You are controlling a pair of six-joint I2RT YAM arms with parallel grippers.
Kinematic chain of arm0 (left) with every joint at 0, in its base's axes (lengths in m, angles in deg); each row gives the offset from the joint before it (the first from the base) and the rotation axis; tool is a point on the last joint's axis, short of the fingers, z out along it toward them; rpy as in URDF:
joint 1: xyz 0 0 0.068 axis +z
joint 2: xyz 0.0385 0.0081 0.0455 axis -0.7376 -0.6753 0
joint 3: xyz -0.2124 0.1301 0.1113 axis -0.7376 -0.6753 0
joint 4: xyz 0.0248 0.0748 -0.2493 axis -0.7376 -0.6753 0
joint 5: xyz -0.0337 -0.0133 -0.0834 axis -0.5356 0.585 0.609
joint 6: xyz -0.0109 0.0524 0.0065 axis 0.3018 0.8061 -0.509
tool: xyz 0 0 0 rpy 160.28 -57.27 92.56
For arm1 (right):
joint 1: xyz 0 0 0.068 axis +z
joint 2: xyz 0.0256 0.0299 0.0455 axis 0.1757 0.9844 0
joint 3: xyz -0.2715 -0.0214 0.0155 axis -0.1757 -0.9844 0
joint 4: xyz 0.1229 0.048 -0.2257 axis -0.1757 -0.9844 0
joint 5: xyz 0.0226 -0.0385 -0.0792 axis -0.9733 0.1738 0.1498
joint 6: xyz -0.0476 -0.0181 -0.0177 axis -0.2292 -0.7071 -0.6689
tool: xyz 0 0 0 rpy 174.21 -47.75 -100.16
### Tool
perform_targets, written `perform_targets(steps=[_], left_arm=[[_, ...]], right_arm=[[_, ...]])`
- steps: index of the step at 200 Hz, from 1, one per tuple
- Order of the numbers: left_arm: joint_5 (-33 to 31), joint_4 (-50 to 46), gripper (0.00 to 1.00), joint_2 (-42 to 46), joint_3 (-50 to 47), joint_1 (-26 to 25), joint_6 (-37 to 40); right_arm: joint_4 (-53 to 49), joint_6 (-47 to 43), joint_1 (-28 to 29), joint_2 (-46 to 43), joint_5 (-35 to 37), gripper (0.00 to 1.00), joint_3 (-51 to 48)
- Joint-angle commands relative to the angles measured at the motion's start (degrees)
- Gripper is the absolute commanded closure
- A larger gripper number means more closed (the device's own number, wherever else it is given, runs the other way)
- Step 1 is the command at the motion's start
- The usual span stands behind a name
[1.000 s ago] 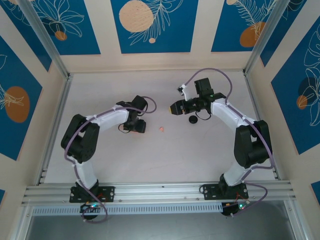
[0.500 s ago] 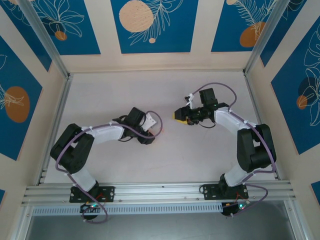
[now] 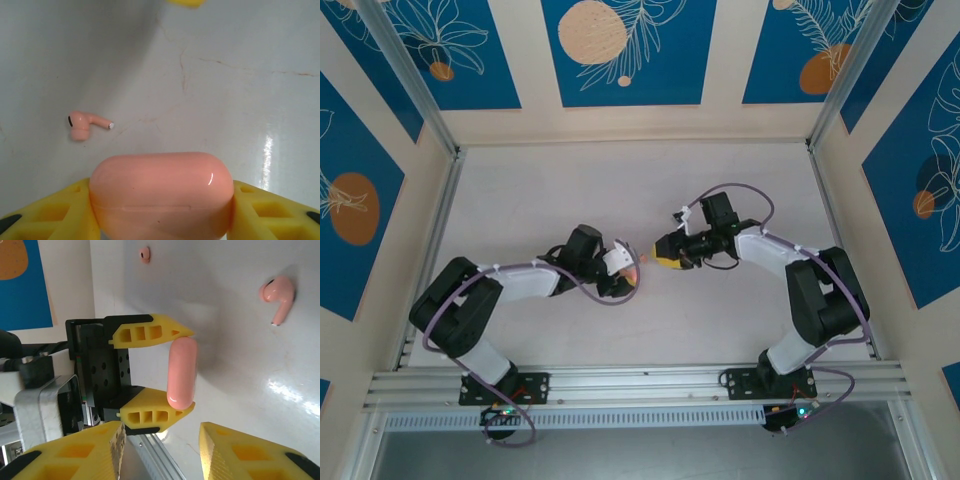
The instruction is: Insert wireless bluetooth earbuds into charging case
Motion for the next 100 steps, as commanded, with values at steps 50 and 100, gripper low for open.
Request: perform_targets(steps=[50,100], left_arm=[[2.48,2.97,0.52,2.12,-0.83,-0.84,2.91],[2.00,2.82,0.52,2.78,-0.51,-1.01,2.69]], right_arm=[[1.02,2.00,4.89,4.53,-2.01,0.58,1.11],[0.98,2.01,6.65,7.18,-3.39,0.62,3.06]])
